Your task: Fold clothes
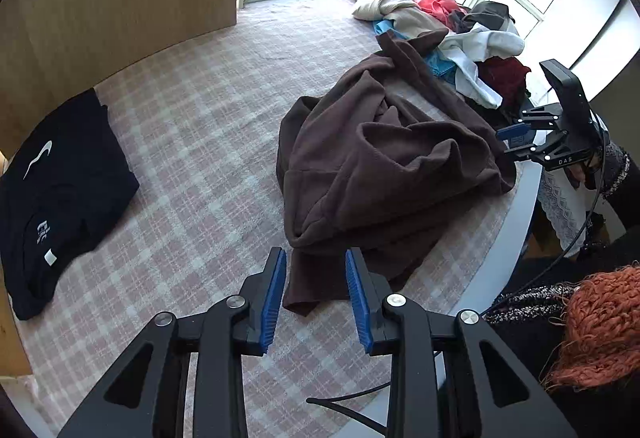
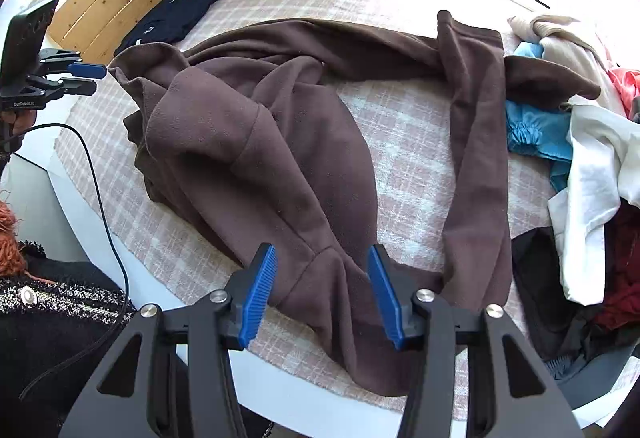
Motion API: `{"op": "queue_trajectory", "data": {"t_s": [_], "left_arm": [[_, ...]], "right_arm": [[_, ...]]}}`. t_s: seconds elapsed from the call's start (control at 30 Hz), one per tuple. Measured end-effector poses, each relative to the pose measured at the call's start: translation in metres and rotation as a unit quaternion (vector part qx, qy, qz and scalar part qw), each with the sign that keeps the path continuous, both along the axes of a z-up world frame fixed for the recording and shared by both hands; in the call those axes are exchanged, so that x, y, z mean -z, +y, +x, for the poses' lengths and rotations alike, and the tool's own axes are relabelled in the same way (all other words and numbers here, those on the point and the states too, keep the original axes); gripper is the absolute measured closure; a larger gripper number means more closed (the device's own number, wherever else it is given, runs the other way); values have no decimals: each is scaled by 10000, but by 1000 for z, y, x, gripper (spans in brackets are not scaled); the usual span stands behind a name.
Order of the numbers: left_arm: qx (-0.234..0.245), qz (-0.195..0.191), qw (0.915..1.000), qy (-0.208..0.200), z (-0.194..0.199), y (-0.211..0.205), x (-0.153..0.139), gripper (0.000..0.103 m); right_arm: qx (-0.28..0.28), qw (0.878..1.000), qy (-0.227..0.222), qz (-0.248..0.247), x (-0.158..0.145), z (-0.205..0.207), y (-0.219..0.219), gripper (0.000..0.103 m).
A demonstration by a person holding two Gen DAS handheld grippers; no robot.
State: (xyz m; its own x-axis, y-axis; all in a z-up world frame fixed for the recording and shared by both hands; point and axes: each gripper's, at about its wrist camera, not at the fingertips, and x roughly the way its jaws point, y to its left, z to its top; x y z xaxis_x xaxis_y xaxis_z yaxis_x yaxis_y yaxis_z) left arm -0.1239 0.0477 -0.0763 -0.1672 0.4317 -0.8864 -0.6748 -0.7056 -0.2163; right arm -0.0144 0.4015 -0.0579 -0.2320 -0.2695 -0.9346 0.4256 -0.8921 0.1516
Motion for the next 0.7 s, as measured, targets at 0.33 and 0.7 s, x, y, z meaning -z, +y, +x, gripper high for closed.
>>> {"op": "queue_trajectory", "data": {"t_s": [0.33, 0.7], "left_arm": [[749, 215, 9969, -142, -28, 96, 18, 72], [-17, 138, 9998, 130, -50, 44, -1, 71]], "right_arm": [[167, 9973, -29, -715, 26, -89, -33, 56], [-54, 9998, 6, -214, 28, -49, 18, 56]]}}
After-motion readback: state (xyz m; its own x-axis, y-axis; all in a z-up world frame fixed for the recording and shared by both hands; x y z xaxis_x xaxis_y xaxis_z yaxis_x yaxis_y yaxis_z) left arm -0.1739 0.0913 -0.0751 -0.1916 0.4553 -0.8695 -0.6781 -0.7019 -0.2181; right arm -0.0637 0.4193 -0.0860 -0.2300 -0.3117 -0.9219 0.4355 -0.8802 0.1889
